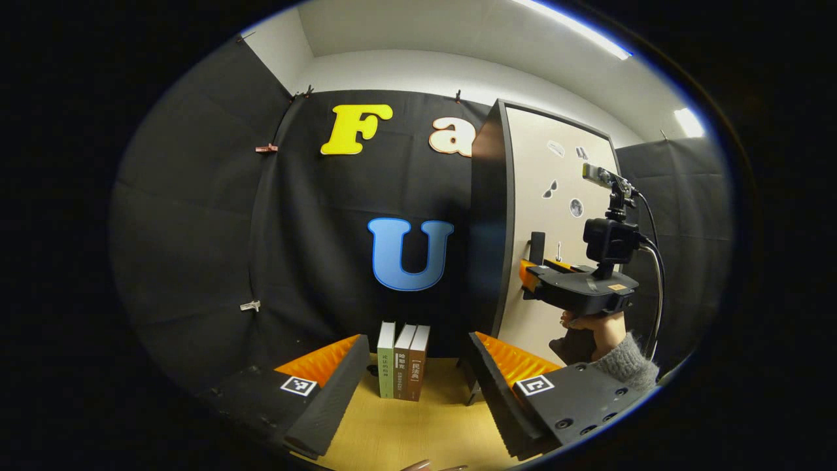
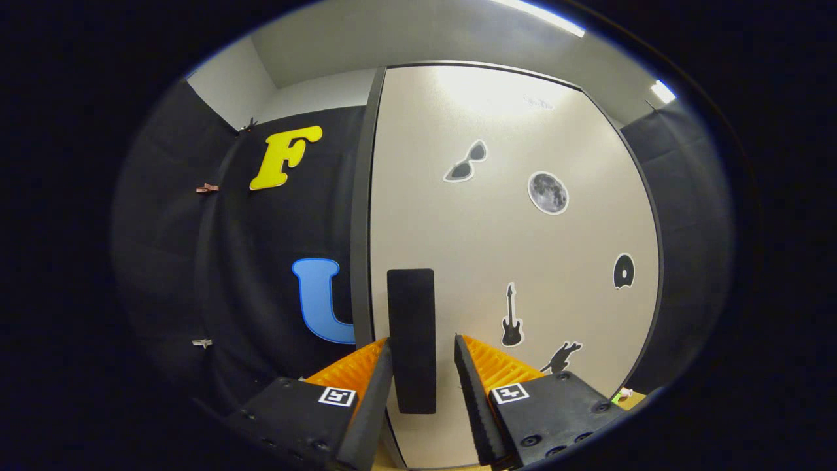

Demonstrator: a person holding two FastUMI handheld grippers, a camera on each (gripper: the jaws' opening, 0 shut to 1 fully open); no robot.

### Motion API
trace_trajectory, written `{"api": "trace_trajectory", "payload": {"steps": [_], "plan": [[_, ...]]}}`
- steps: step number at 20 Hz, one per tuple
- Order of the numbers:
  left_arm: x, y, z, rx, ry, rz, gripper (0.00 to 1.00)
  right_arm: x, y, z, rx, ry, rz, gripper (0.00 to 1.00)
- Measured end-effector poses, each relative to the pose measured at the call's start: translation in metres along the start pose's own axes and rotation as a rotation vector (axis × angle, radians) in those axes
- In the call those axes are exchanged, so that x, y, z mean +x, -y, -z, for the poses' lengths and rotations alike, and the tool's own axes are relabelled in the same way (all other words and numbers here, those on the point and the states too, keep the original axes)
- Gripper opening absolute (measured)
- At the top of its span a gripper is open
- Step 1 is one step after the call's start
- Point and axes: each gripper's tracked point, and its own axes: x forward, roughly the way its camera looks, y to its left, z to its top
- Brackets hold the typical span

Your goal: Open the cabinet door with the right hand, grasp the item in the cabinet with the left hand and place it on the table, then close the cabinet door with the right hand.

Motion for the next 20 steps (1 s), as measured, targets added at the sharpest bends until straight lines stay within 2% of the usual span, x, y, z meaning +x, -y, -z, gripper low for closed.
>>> {"api": "trace_trajectory", "payload": {"steps": [1,2,3,4,5,6,9,10,20], "plan": [[0.001,-0.003,0.000,0.001,0.001,-0.002,0.95,0.000,-0.006,0.001,-0.001,0.001,-0.016,0.59],[0.000,-0.006,0.000,0.004,0.002,-0.009,0.95,0.000,-0.005,-0.002,-0.024,0.018,-0.022,0.37],[-0.002,-0.012,0.000,0.006,0.004,-0.020,0.95,-0.001,-0.004,-0.001,-0.048,0.020,-0.023,0.36],[-0.003,-0.015,-0.001,0.006,0.006,-0.027,0.95,0.000,-0.005,-0.001,-0.053,0.023,-0.020,0.28],[-0.005,-0.016,-0.001,0.005,0.006,-0.032,0.95,0.001,-0.005,0.001,-0.043,0.012,-0.016,0.28],[-0.006,-0.018,-0.001,0.005,0.004,-0.035,0.95,-0.001,-0.005,0.001,-0.046,0.003,-0.017,0.18],[-0.009,-0.020,-0.001,-0.004,0.001,-0.036,0.95,-0.003,-0.005,0.001,-0.065,-0.015,-0.019,0.18],[-0.011,-0.020,-0.001,-0.006,0.003,-0.034,0.95,0.002,-0.004,0.002,-0.070,-0.019,-0.020,0.05],[-0.027,-0.016,-0.005,0.022,0.013,-0.004,0.95,-0.034,-0.003,-0.005,-0.059,-0.066,-0.091,0.04]]}}
